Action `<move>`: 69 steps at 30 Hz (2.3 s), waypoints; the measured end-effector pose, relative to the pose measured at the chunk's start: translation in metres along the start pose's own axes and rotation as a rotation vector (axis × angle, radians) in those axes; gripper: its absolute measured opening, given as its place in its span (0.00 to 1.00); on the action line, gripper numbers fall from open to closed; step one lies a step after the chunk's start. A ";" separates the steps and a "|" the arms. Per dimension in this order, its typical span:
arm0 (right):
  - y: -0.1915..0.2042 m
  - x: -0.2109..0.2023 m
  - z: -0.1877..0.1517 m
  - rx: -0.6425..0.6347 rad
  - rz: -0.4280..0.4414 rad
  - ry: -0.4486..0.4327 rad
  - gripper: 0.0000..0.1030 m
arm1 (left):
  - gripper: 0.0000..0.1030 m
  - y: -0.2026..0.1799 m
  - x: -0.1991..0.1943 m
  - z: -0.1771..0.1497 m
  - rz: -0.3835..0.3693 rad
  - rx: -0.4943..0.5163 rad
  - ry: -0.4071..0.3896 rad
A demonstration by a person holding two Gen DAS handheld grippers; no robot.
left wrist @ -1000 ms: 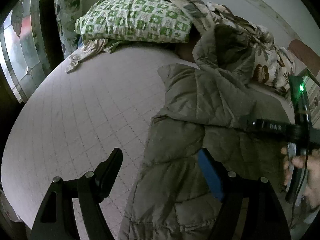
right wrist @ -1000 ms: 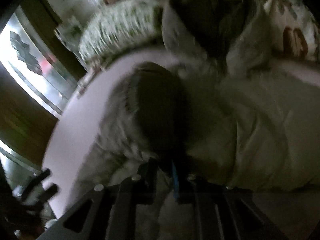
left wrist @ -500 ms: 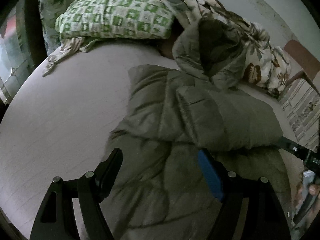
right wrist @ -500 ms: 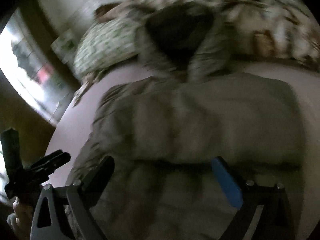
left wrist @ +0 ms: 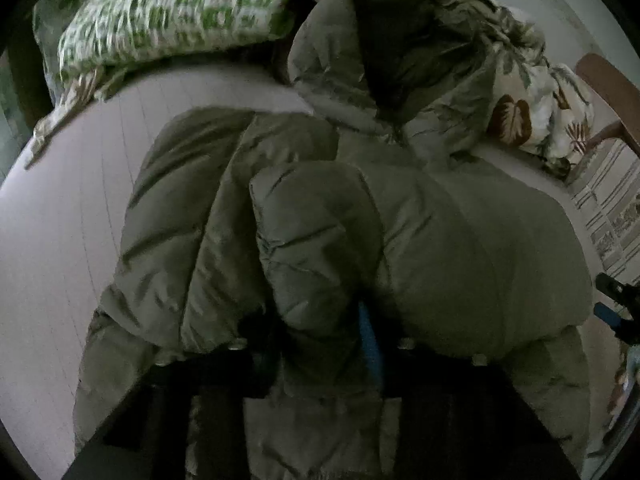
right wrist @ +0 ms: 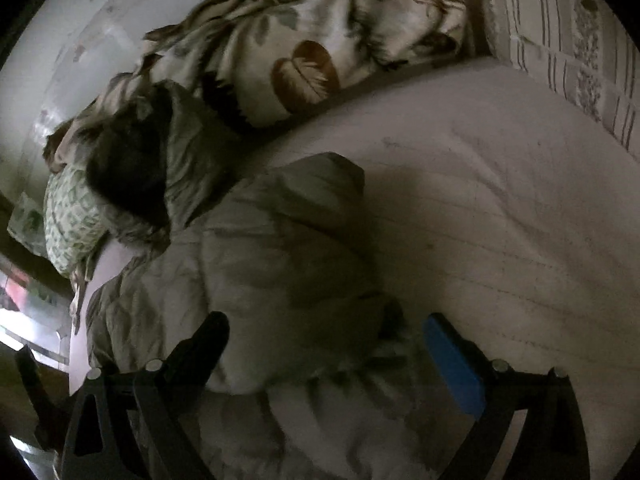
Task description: Fold large clothes
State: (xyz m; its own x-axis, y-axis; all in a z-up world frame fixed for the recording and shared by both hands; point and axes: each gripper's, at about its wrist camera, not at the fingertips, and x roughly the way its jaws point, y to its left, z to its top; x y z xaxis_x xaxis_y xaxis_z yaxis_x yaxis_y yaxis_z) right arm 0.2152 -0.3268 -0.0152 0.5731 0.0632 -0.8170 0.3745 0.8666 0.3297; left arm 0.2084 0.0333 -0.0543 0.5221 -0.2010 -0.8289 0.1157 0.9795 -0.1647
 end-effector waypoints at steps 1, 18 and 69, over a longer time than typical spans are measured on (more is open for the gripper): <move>0.000 0.006 0.002 0.001 -0.006 0.012 0.97 | 0.17 -0.001 -0.004 0.000 -0.010 0.006 -0.011; 0.054 0.031 -0.019 -0.182 -0.041 0.079 0.97 | 0.25 0.061 -0.013 -0.004 -0.027 -0.016 0.037; 0.179 0.103 0.196 -0.245 0.158 -0.046 1.00 | 0.70 -0.013 0.077 0.233 0.088 0.135 -0.141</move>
State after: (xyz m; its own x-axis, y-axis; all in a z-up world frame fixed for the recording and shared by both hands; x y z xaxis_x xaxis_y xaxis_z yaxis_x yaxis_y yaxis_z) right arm 0.4846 -0.2619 0.0526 0.6447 0.1895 -0.7406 0.0940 0.9418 0.3227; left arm 0.4435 0.0032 0.0085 0.6470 -0.1235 -0.7524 0.1718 0.9850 -0.0140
